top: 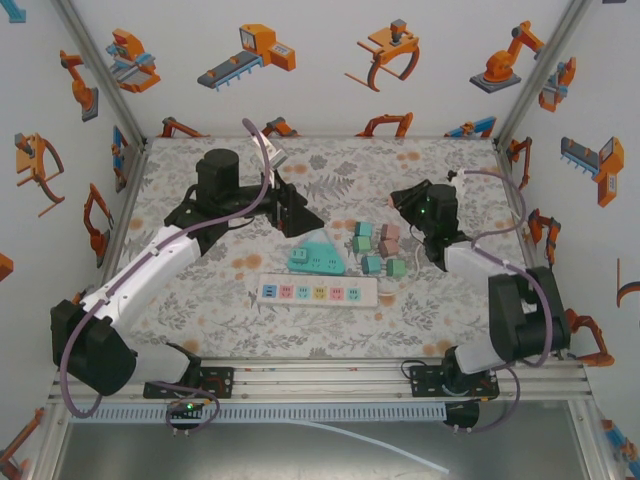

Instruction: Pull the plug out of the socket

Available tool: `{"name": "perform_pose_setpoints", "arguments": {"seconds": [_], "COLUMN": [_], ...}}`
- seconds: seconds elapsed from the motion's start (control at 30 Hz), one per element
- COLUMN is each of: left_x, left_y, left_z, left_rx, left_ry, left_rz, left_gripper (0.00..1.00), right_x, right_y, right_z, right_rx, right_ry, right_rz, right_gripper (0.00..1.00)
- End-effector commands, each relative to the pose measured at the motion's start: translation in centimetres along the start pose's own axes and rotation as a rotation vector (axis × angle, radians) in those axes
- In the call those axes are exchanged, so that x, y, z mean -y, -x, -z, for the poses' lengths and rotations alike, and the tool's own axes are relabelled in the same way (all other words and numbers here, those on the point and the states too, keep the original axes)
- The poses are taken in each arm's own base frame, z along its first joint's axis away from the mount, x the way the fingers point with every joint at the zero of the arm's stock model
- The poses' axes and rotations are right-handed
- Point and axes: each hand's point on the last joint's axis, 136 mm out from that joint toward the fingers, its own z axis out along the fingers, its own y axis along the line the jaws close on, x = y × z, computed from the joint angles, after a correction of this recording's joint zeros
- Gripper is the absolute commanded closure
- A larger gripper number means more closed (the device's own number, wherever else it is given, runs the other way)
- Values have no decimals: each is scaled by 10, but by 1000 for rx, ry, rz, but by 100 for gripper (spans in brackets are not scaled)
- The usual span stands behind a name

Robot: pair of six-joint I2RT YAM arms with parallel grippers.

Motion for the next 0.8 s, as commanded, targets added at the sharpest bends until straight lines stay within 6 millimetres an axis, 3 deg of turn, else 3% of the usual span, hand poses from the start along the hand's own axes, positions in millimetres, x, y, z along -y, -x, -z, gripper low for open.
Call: {"name": "perform_pose_setpoints", "arguments": {"seconds": [0.0,0.17,0.3,0.77], "left_x": [11,3,-2,-13], "left_y": [4,-1,-3,-8], "left_z": [4,1,0,-6], "left_rx": [16,-3,-11,-31], "left_ry": [-31,2,23,50], "left_rz": [-76,-72,-63,-31], "left_gripper": [3,3,3,3], "right_x": [-3,14,30,69], "right_y": [1,-13,-24,-47], "right_z": [-23,-51,-62,-66], "right_rx": [-20,-59,-77,-119], "right_ry": [31,4,-38,-139], "right_rz": [-92,-82,-102,-98], "right_gripper": [91,87,83,63]}}
